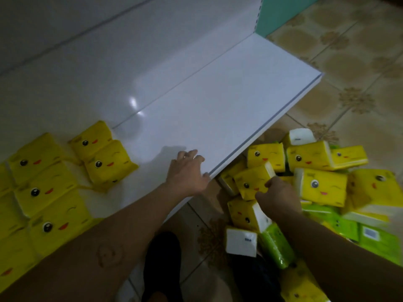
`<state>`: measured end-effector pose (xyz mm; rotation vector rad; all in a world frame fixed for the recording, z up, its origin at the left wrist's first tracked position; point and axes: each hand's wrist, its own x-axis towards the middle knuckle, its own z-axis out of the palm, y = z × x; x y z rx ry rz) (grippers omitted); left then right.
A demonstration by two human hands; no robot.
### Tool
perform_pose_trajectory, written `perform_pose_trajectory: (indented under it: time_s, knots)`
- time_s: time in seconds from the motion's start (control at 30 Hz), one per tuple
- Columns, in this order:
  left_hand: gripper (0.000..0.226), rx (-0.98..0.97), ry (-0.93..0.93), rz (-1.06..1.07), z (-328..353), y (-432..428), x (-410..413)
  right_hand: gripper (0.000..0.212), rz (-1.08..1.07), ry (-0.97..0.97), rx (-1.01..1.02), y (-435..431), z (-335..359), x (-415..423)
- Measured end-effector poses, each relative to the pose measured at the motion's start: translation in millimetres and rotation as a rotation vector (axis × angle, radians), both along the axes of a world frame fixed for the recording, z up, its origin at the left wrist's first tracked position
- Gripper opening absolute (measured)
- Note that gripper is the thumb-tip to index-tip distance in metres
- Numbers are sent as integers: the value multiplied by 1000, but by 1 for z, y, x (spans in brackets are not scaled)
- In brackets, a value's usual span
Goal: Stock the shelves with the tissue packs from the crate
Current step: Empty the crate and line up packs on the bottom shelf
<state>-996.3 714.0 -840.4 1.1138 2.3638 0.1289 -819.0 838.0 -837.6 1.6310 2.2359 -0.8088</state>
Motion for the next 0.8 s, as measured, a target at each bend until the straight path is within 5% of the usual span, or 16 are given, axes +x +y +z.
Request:
perform_pose_trajectory:
  time_s: [0.23,0.4,0.53,0.67,0.8]
  knots:
    - [46,109,-345,-23,3,29,34,68,198,-265,119,33,-37,-4]
    - [40,68,-409,31,-8,15,37,33,288,-312,157,41,-62,2]
    - [38,49,-416,24,-10,11,33,22,315,-120,66,53,-61,4]
    - [78,10,-190,-118,6,9,33,12,134,211,-122,49,-23,-24]
    - [115,39,57,-193,30,5,21,15,309,337,-290,34,21,-56]
